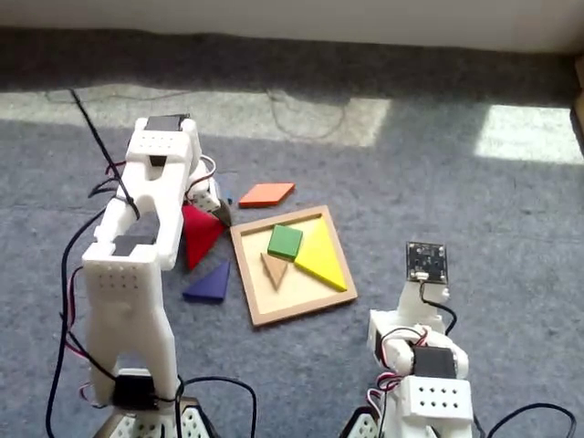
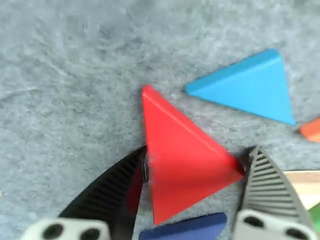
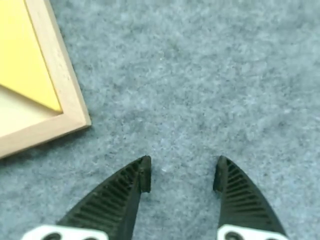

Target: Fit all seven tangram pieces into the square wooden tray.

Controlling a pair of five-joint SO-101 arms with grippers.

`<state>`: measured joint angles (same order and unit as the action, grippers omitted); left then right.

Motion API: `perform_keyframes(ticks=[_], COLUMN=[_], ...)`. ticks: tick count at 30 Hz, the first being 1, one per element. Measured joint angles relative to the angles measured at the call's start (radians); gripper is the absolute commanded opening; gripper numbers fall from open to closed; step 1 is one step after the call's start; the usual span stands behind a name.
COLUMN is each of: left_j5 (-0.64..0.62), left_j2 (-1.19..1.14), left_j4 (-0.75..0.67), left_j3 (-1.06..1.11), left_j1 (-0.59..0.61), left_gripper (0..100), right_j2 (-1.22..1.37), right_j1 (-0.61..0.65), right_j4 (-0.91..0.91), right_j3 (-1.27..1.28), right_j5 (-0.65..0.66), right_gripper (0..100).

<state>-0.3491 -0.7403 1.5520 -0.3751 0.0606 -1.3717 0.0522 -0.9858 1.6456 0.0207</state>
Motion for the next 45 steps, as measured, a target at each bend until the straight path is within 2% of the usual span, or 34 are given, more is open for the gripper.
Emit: perform_keyframes(ticks=[7, 13, 19, 27, 32, 38, 45], left_j5=[0.000, -0.005, 0.002, 0.006, 0.129, 0.304, 0.391], left_j2=[0.000, 0.014, 0.097, 0.195, 0.264, 0.279, 0.242], left_j4=[-0.002, 0.032, 0.098, 0.112, 0.112, 0.112, 0.091], left_j3=[0.000, -0.012, -0.011, 0.063, 0.133, 0.170, 0.175], left_j1=[0.000, -0.005, -0.002, -0.003, -0.021, -0.018, 0.025], left_gripper=[30, 21, 21, 21, 22, 34, 35], right_j2=[0.000, 0.000, 0.000, 0.000, 0.000, 0.000, 0.000], right_j1=[0.000, -0.002, -0.006, -0.009, -0.009, -0.009, -0.009], right_j4=[0.000, 0.000, 0.000, 0.000, 0.000, 0.000, 0.000], right_j3=[-0.002, -0.002, -0.002, -0.002, -0.002, -0.002, -0.002], right_j5=[0.000, 0.000, 0.000, 0.000, 0.000, 0.000, 0.000], right_gripper=[20.2, 20.2, 20.2, 20.2, 20.2, 20.2, 20.2])
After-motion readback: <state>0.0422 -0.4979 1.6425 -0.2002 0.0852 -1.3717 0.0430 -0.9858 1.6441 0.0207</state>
